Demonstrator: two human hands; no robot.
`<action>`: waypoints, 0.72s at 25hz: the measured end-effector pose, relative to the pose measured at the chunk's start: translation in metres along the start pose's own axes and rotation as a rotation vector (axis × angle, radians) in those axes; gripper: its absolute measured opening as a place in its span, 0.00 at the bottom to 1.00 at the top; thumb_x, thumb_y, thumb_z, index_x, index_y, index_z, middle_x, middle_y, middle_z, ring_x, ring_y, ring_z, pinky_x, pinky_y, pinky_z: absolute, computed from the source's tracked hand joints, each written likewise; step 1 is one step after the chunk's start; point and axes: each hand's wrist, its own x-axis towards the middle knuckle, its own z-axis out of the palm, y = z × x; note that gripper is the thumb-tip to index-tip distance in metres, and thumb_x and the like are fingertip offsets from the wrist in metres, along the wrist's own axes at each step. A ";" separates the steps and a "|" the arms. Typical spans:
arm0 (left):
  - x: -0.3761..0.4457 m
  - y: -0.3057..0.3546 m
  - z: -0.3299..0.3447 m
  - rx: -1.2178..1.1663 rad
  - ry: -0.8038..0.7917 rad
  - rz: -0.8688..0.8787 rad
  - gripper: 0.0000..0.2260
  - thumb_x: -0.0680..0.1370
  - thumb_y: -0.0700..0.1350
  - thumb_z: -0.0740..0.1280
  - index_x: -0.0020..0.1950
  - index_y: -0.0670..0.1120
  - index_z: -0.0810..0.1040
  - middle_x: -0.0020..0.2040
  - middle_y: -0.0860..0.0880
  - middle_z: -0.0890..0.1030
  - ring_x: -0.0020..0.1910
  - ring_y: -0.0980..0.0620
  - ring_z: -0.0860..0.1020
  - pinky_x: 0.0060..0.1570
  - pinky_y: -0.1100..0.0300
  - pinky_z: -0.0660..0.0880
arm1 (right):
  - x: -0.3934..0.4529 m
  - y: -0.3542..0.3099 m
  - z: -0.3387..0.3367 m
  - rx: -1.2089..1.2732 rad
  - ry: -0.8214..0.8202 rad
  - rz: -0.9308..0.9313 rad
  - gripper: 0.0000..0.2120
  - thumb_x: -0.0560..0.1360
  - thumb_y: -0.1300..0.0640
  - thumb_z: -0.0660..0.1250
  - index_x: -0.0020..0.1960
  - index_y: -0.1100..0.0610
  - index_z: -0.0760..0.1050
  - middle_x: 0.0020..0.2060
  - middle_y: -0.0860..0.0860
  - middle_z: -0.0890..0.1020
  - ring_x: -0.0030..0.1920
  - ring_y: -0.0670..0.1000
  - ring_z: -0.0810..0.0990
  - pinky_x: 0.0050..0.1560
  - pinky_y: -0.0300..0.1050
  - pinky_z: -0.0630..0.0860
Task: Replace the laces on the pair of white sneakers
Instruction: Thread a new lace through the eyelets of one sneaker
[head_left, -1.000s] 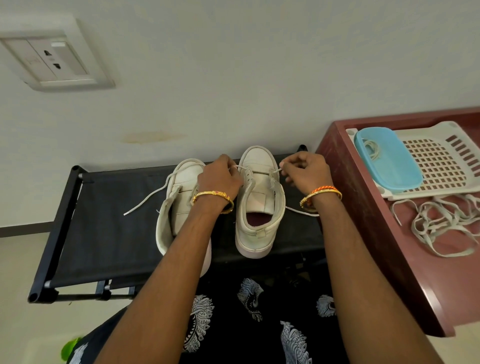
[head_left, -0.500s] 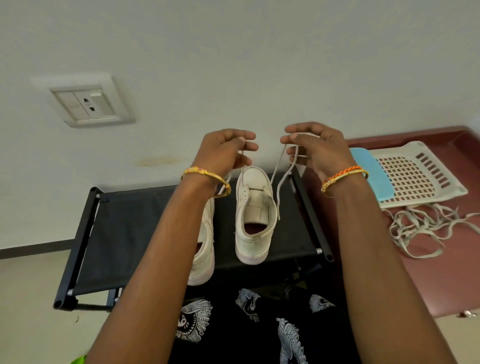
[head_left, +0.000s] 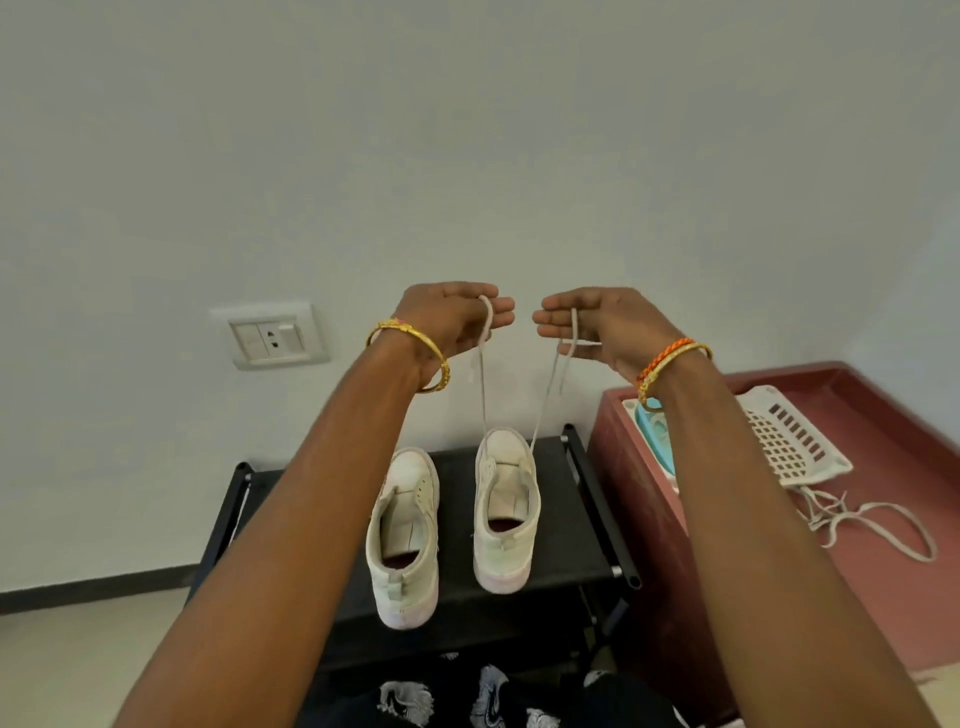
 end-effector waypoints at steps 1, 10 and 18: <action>-0.002 0.000 0.002 0.016 0.020 0.014 0.07 0.76 0.36 0.66 0.53 0.39 0.79 0.47 0.44 0.83 0.41 0.54 0.83 0.48 0.62 0.79 | -0.004 0.001 0.001 0.023 -0.016 -0.021 0.12 0.77 0.71 0.57 0.53 0.62 0.77 0.47 0.56 0.83 0.47 0.49 0.82 0.50 0.43 0.79; -0.013 0.041 0.015 0.283 0.141 0.183 0.09 0.76 0.47 0.68 0.51 0.44 0.82 0.40 0.53 0.76 0.33 0.55 0.72 0.36 0.64 0.75 | -0.005 -0.037 -0.008 -0.385 0.206 -0.311 0.16 0.77 0.50 0.65 0.46 0.63 0.81 0.34 0.53 0.76 0.31 0.47 0.73 0.41 0.49 0.81; -0.002 0.053 0.029 0.315 0.158 0.222 0.10 0.80 0.45 0.62 0.56 0.45 0.81 0.47 0.50 0.78 0.48 0.50 0.75 0.45 0.59 0.75 | -0.001 -0.061 0.009 -0.220 0.266 -0.392 0.04 0.75 0.62 0.68 0.46 0.60 0.81 0.37 0.53 0.83 0.37 0.48 0.81 0.38 0.39 0.80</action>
